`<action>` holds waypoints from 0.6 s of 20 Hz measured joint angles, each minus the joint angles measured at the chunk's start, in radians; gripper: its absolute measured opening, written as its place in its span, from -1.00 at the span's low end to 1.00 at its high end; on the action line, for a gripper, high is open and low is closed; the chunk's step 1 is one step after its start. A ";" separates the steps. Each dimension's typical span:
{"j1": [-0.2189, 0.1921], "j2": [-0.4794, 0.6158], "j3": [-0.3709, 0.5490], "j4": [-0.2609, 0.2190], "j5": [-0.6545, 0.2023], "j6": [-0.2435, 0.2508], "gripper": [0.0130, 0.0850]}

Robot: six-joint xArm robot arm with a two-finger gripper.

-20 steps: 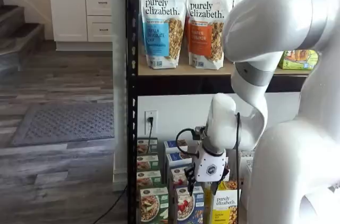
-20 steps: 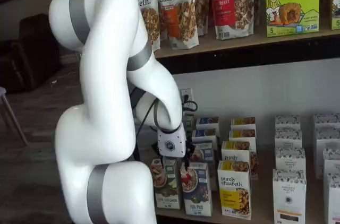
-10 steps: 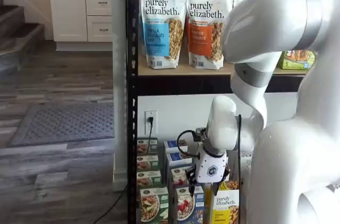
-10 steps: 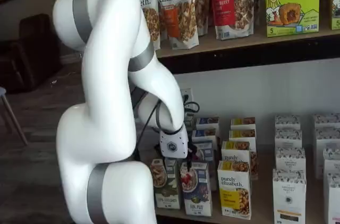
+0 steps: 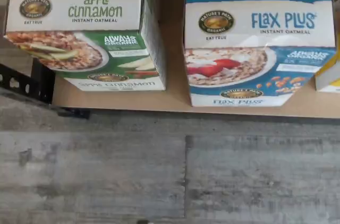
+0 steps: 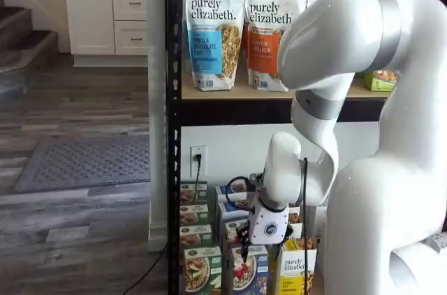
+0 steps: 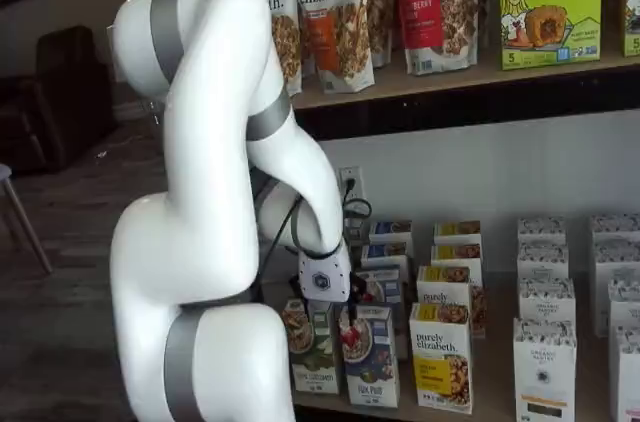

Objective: Pick up the blue and white box that is on the bottom shelf, the second box from the left

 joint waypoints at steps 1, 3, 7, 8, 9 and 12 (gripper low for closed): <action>0.005 0.014 -0.009 0.001 -0.007 0.003 1.00; 0.014 0.040 -0.023 0.009 -0.023 0.003 1.00; 0.022 0.090 -0.051 -0.028 -0.056 0.045 1.00; 0.021 0.101 -0.057 -0.049 -0.062 0.064 1.00; 0.019 0.111 -0.063 -0.075 -0.067 0.089 1.00; 0.016 0.140 -0.082 -0.135 -0.079 0.145 1.00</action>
